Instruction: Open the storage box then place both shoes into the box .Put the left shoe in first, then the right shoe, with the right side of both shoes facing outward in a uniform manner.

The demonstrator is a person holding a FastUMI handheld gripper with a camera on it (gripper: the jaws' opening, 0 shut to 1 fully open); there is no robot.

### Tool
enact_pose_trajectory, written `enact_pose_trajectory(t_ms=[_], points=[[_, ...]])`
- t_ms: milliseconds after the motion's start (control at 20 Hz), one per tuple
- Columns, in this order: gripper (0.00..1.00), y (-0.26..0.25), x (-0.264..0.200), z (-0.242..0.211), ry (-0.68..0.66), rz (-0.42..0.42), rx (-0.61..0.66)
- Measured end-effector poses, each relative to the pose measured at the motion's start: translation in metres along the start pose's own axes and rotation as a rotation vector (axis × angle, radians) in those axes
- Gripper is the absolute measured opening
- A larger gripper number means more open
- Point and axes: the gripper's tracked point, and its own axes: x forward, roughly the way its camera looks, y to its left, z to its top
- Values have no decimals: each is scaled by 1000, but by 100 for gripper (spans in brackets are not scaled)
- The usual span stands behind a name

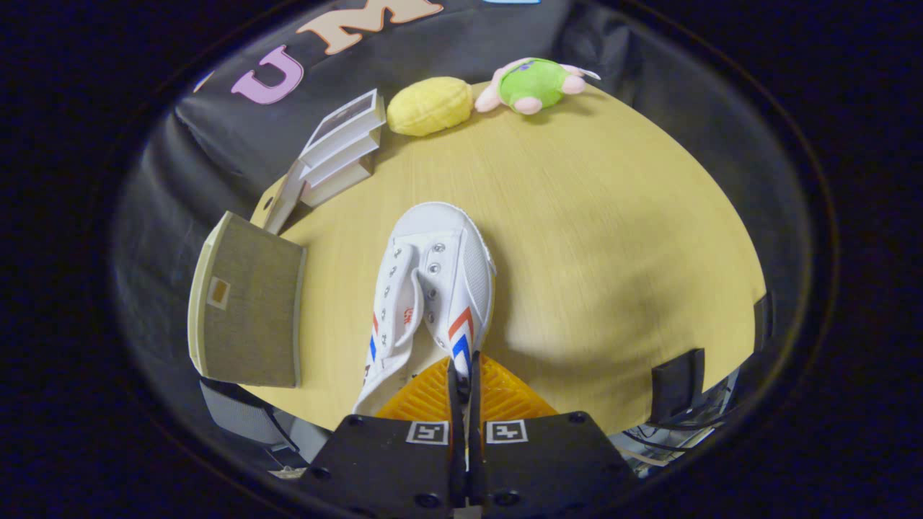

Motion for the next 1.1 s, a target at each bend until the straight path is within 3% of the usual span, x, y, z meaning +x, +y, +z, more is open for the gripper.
enact_pose_trajectory(t_ms=[700, 1100], points=[[5, 157, -58, 31, -71, 139, 7], [5, 255, -66, 37, -87, 232, -44]])
